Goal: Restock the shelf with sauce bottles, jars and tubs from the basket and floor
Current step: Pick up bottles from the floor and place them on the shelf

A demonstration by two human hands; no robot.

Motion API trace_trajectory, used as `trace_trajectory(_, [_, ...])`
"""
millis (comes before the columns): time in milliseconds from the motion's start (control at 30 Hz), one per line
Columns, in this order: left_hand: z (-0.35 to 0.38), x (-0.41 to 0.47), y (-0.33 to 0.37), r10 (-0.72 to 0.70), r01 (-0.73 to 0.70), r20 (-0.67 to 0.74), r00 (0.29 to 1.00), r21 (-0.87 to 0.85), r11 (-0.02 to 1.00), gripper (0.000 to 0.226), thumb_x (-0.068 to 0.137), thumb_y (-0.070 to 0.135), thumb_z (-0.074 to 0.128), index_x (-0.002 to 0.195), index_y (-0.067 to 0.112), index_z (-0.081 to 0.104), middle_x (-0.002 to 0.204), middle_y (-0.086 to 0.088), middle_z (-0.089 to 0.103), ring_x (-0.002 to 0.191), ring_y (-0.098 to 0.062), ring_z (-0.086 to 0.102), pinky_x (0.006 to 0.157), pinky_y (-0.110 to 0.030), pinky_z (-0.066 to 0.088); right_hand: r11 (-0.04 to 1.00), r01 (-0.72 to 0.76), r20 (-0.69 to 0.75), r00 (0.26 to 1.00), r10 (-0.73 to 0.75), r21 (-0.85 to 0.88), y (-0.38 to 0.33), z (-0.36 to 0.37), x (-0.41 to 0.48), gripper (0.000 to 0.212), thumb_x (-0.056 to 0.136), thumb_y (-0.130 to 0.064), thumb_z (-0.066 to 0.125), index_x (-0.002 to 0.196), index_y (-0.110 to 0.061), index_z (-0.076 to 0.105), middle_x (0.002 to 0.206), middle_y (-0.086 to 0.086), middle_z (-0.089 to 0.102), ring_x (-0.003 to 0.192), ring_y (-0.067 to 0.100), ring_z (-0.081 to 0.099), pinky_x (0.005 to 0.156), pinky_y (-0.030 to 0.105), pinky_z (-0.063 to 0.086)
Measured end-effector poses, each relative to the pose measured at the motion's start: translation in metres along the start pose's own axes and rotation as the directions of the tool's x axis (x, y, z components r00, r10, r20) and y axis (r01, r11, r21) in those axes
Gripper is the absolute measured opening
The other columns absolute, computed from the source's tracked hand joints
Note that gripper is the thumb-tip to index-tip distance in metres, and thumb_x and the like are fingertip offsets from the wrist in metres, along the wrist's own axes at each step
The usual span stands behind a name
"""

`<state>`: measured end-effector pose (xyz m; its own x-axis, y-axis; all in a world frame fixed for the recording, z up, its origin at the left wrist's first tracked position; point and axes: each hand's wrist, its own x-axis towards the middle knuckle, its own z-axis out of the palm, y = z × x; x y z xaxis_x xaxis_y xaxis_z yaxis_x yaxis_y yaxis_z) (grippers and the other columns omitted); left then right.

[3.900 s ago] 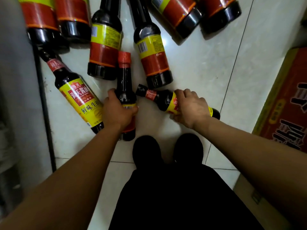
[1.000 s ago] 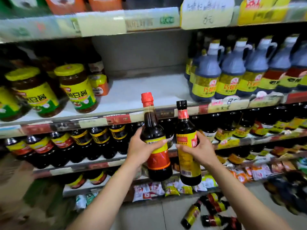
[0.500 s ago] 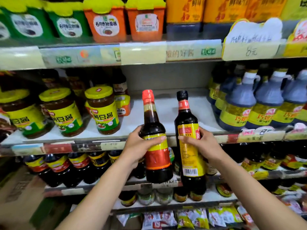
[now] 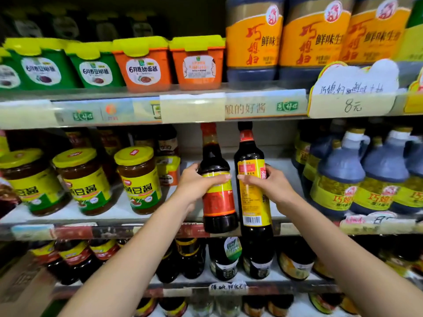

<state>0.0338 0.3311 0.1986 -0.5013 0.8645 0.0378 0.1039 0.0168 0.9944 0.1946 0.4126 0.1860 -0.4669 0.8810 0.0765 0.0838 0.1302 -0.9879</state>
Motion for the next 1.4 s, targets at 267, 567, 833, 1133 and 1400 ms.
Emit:
trace_trajectory(267, [0.009, 0.034, 0.0, 0.087, -0.085, -0.077, 0.993, 0.027, 0.996, 0.057, 0.054, 0.009, 0.087, 0.097, 0.024, 0.052, 0.088, 0.005, 0.064, 0.078, -0.009, 0.062, 0.07, -0.026, 0.05, 0.999, 0.016, -0.062, 0.998, -0.013, 0.044, 0.0, -0.002, 0.034, 0.026, 0.069, -0.019, 0.079, 0.087, -0.022, 0.061, 0.084, 0.001, 0.067, 0.079, 0.018, 0.065, 0.068, 0.03, 0.051])
trace_trajectory(567, [0.012, 0.072, -0.014, 0.16, -0.138, -0.177, 0.971, 0.132, 0.982, 0.072, 0.047, 0.017, 0.091, 0.108, 0.019, 0.052, 0.104, -0.003, 0.066, 0.096, -0.021, 0.064, 0.088, -0.04, 0.052, 0.999, 0.047, -0.127, 0.991, -0.044, 0.023, 0.006, -0.003, 0.065, 0.039, 0.063, -0.015, 0.083, 0.089, -0.027, 0.056, 0.088, -0.003, 0.066, 0.079, 0.01, 0.063, 0.073, 0.029, 0.047])
trace_trajectory(833, [0.018, 0.084, -0.03, 0.254, -0.224, -0.173, 0.951, 0.177, 0.958, 0.068, 0.049, 0.016, 0.09, 0.105, 0.019, 0.051, 0.103, -0.002, 0.064, 0.1, -0.021, 0.061, 0.088, -0.035, 0.048, 0.991, 0.13, -0.191, 0.972, -0.133, -0.028, 0.017, -0.004, 0.079, 0.057, 0.057, -0.009, 0.086, 0.101, -0.022, 0.052, 0.099, 0.002, 0.065, 0.09, 0.018, 0.063, 0.077, 0.031, 0.049])
trace_trajectory(1133, [0.024, 0.081, -0.042, 0.3, -0.279, -0.165, 0.939, 0.138, 0.95, 0.076, 0.053, 0.012, 0.088, 0.118, 0.015, 0.049, 0.104, 0.005, 0.058, 0.1, -0.012, 0.056, 0.078, -0.017, 0.041, 0.986, 0.149, -0.143, 0.977, -0.159, -0.077, 0.028, -0.009, 0.084, 0.079, 0.043, -0.035, 0.09, 0.112, -0.028, 0.051, 0.111, 0.002, 0.067, 0.101, 0.019, 0.064, 0.089, 0.045, 0.052])
trace_trajectory(1400, [0.026, 0.074, -0.041, 0.305, -0.295, -0.048, 0.951, 0.151, 0.943, 0.08, 0.06, 0.014, 0.085, 0.127, 0.016, 0.041, 0.106, 0.009, 0.055, 0.105, -0.011, 0.054, 0.082, -0.02, 0.039, 0.986, 0.151, -0.05, 0.987, -0.155, -0.067, 0.037, -0.017, 0.073, 0.083, 0.061, -0.011, 0.084, 0.129, -0.025, 0.039, 0.12, -0.002, 0.055, 0.109, 0.014, 0.054, 0.091, 0.032, 0.045])
